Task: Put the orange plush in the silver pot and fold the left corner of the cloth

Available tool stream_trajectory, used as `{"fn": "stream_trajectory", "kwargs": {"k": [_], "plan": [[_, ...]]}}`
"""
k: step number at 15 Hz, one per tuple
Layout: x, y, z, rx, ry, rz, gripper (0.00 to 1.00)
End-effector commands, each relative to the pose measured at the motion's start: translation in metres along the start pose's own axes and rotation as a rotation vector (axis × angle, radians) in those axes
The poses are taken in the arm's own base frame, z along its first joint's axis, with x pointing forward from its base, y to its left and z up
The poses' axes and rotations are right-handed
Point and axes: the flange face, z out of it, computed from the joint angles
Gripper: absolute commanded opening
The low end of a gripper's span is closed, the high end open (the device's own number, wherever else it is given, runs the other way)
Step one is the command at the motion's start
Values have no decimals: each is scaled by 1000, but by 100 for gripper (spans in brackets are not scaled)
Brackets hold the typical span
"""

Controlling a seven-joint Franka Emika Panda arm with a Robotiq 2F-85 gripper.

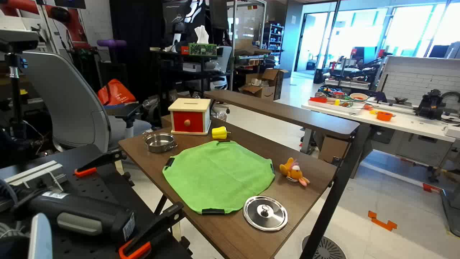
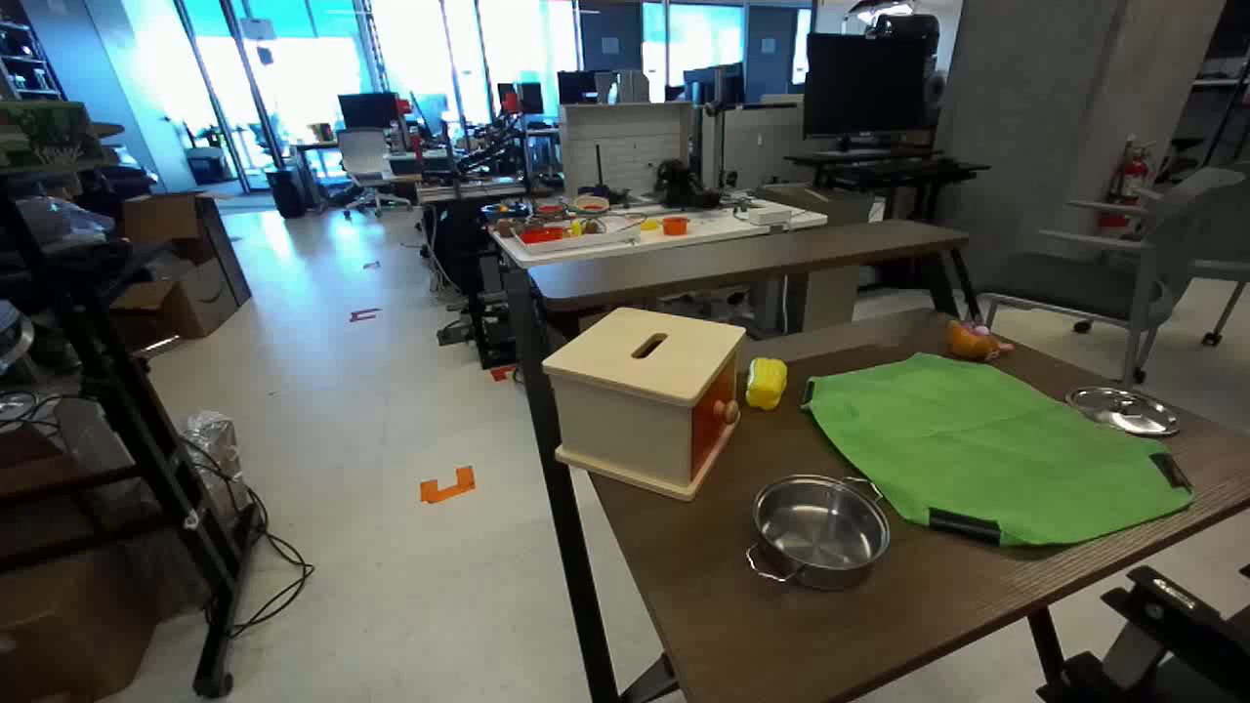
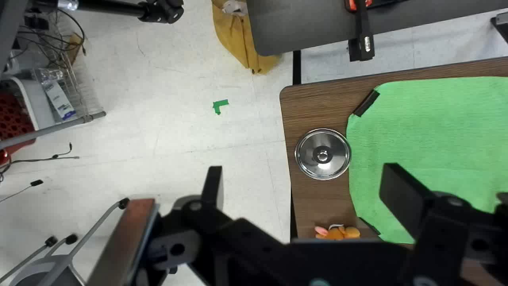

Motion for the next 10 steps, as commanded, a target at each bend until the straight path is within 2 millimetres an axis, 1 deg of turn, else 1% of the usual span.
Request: {"fn": "stream_trajectory", "kwargs": {"k": [1, 3, 5, 6, 7, 10], "plan": [[0, 0, -1, 0, 0, 1, 100], [19, 3, 6, 2, 51, 49, 100], [35, 0, 9, 8, 108, 63, 100], [49, -2, 13, 10, 149, 64, 100], [58, -4, 15, 10, 179, 70, 100], [101, -5, 31, 33, 184, 78, 100]]}}
